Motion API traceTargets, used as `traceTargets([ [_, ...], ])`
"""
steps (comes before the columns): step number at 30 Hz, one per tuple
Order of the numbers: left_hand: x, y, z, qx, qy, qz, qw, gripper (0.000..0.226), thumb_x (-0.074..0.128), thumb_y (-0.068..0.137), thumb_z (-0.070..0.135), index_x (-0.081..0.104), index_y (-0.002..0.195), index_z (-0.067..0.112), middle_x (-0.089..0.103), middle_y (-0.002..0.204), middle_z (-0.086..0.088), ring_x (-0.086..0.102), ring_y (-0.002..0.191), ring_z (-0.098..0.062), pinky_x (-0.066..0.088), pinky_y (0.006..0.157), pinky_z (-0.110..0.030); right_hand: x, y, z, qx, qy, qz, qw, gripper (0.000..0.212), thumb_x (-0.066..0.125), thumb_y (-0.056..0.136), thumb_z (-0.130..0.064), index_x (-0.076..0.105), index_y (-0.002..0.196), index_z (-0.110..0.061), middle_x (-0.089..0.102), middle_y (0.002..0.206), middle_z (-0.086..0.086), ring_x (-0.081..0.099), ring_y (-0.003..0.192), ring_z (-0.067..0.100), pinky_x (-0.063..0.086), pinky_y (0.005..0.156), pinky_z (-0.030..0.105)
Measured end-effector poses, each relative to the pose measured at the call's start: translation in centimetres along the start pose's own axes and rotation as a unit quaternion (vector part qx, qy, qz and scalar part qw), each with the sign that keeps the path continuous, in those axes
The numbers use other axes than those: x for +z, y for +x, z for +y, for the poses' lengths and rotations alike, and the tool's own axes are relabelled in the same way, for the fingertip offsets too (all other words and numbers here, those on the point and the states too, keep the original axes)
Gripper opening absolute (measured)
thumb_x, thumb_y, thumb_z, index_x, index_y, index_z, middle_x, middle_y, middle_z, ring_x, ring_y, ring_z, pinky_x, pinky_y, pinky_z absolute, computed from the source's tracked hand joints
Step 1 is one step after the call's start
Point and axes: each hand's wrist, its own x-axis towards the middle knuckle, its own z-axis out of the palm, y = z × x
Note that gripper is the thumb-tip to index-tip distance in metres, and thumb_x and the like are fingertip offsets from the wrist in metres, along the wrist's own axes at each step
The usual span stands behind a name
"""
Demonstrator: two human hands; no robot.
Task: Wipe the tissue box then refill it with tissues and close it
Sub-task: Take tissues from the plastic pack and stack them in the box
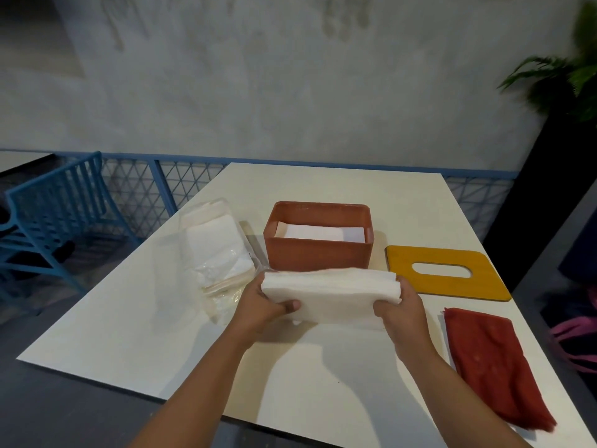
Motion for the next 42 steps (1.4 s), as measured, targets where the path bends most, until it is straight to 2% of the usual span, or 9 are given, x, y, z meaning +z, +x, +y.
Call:
traceTargets([
  [13,-0.1,-0.5,-0.9,-0.021,0.002,-0.014,1.0,0.052,0.079,0.063,-0.008,0.062,0.106,0.014,0.069,0.099,-0.002,0.063,0.097,-0.022,0.051,0.075,-0.023,0.1,0.4,1.2,0.031,0.0,-0.016,0.999,0.055,0.054,0.072,0.018,0.051,0.107,-0.024,0.061,0.095,-0.003,0.058,0.098,0.023,0.05,0.069,0.026],
  [16,-0.3,-0.5,-0.2,-0.004,0.035,-0.017,0.999,0.049,0.079,0.065,-0.007,0.061,0.101,0.021,0.069,0.095,0.004,0.063,0.095,-0.02,0.051,0.072,-0.019,0.0,-0.1,1.7,-0.041,-0.071,0.029,0.996,0.066,0.061,0.068,0.015,0.042,0.115,-0.027,0.054,0.113,0.002,0.053,0.105,0.023,0.052,0.076,0.03],
  [20,-0.3,-0.5,2.8,0.049,0.093,-0.055,0.993,0.051,0.075,0.07,-0.006,0.059,0.1,0.032,0.066,0.095,0.016,0.062,0.092,-0.006,0.052,0.071,-0.014,0.0,-0.1,0.3,-0.324,-0.324,0.083,0.885,0.085,0.069,0.054,-0.009,0.036,0.132,-0.02,0.044,0.134,0.007,0.035,0.126,0.023,0.025,0.108,0.039],
  [25,0.0,-0.3,7.7,0.16,0.23,-0.121,0.952,0.04,0.075,0.074,0.007,0.064,0.098,0.038,0.067,0.098,0.015,0.062,0.092,-0.004,0.054,0.08,-0.024,1.9,0.1,-3.5,-0.432,-0.438,-0.044,0.787,0.075,0.061,0.065,-0.026,0.034,0.135,-0.024,0.051,0.134,0.003,0.035,0.129,0.018,0.015,0.115,0.045],
  [27,0.3,-0.5,9.6,0.182,0.265,-0.117,0.94,0.033,0.078,0.071,0.012,0.067,0.099,0.025,0.068,0.099,0.003,0.064,0.091,-0.016,0.056,0.082,-0.037,2.6,0.2,-4.4,-0.435,-0.414,-0.08,0.796,0.058,0.056,0.075,-0.027,0.039,0.13,-0.02,0.059,0.12,0.004,0.044,0.114,0.017,0.025,0.108,0.039],
  [30,0.5,-0.8,11.8,0.207,0.214,-0.086,0.951,0.033,0.079,0.067,0.004,0.064,0.087,0.025,0.065,0.091,0.007,0.062,0.086,-0.012,0.057,0.072,-0.031,2.9,-0.2,-6.2,-0.31,-0.271,-0.151,0.899,0.018,0.057,0.089,-0.017,0.053,0.106,-0.021,0.064,0.097,0.0,0.057,0.09,0.02,0.047,0.084,0.041],
  [34,0.6,-1.0,11.8,0.188,0.008,-0.036,0.982,0.047,0.079,0.064,0.003,0.057,0.097,0.028,0.064,0.097,0.003,0.064,0.09,-0.014,0.057,0.067,-0.024,3.1,-0.6,-7.0,-0.196,-0.078,-0.175,0.962,0.031,0.054,0.093,-0.007,0.05,0.098,-0.037,0.06,0.098,-0.015,0.059,0.093,0.002,0.05,0.082,0.024],
  [40,3.7,-1.1,6.8,0.12,-0.038,0.01,0.992,0.088,0.066,0.06,0.069,0.051,0.126,0.013,0.06,0.12,-0.014,0.063,0.104,-0.028,0.054,0.077,-0.034,4.5,-0.9,-5.8,-0.139,0.042,-0.166,0.975,0.037,0.057,0.089,-0.004,0.053,0.104,-0.037,0.056,0.11,-0.009,0.056,0.105,0.011,0.05,0.089,0.03],
  [42,4.4,-1.3,5.3,0.122,-0.038,0.031,0.991,0.065,0.063,0.069,0.057,0.055,0.121,0.019,0.066,0.111,-0.006,0.065,0.1,-0.02,0.055,0.073,-0.027,4.8,-1.1,-4.9,-0.117,0.047,-0.134,0.983,0.049,0.058,0.076,-0.007,0.051,0.104,-0.046,0.057,0.116,-0.001,0.057,0.107,0.014,0.051,0.087,0.029],
])
